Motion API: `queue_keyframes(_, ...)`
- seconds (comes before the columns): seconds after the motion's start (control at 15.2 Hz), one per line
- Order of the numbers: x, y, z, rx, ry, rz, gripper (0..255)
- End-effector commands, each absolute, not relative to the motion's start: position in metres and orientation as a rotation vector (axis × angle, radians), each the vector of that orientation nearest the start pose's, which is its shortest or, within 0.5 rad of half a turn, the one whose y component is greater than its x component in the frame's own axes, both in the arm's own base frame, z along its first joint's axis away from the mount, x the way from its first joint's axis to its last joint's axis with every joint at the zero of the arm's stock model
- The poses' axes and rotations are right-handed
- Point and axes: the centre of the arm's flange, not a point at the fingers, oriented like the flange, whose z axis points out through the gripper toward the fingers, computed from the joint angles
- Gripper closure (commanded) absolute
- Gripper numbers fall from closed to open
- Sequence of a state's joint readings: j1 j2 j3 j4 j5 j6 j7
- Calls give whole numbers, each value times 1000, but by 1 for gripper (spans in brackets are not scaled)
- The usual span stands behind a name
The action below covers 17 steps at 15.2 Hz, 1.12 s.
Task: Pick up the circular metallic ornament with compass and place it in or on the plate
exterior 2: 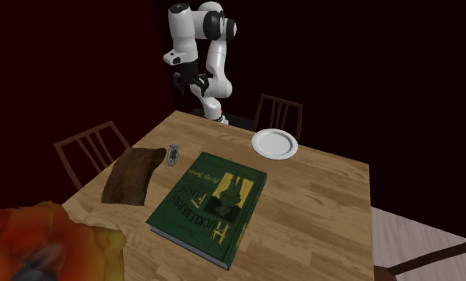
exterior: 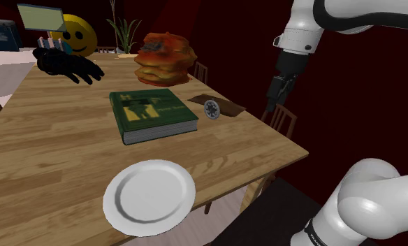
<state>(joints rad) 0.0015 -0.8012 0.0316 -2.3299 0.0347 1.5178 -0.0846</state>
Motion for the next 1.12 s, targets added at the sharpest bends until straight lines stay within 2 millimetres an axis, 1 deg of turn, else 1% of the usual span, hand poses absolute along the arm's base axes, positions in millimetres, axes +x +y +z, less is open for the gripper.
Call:
queue_keyframes(0.0,297,17,603,-3125,-171,17,0)
queue_keyframes(1.06,508,20,550,-3133,-92,77,0)
